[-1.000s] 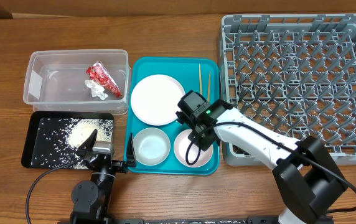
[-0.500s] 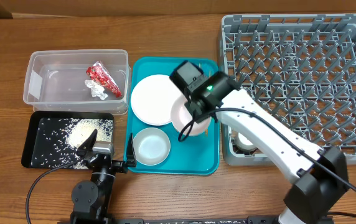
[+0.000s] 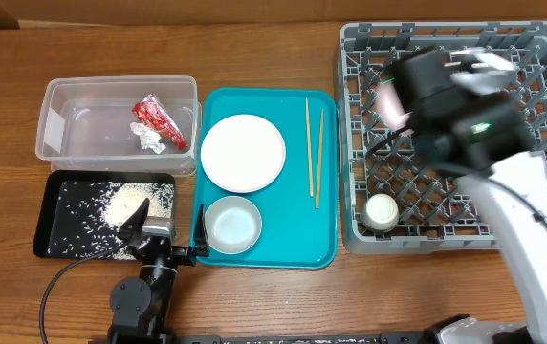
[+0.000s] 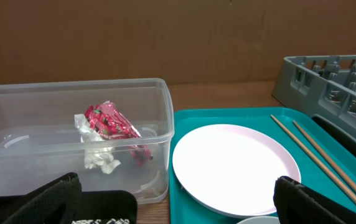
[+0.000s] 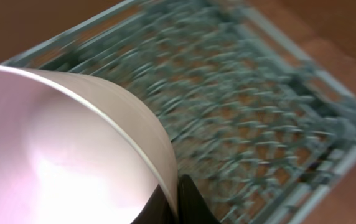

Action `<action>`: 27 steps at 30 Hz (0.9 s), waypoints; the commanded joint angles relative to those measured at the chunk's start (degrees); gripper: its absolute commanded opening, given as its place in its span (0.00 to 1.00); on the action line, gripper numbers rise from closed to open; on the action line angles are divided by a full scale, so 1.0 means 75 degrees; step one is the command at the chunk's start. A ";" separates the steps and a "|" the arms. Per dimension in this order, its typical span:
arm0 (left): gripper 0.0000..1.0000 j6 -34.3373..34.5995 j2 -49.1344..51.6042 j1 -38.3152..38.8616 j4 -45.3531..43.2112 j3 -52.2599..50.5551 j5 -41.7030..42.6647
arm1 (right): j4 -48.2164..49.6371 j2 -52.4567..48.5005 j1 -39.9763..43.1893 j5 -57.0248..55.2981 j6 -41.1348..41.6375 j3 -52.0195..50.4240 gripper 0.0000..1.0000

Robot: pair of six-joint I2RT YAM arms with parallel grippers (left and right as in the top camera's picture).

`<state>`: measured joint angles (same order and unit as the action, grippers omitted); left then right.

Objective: Sort waste into correct bins and load items into the dishwasher
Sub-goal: 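Lift the pink bowl and place it in the dish rack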

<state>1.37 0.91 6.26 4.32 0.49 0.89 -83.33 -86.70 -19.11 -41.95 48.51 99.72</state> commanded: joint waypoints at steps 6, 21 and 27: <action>1.00 0.0070 -0.0038 -0.0047 0.0015 -0.0029 0.0061 | -0.0079 -0.1081 0.1527 -0.0813 0.0487 -0.0699 0.04; 1.00 0.0070 -0.0038 -0.0047 0.0015 -0.0029 0.0061 | -0.0140 -0.3287 0.1454 -0.2422 0.0472 -0.0801 0.04; 1.00 0.0070 -0.0038 -0.0047 0.0015 -0.0029 0.0061 | -0.0178 -0.3791 0.1046 -0.2142 0.0093 -0.0804 0.04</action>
<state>1.37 0.91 6.26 4.34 0.49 0.89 -84.77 -112.73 -8.86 -59.64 50.52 93.62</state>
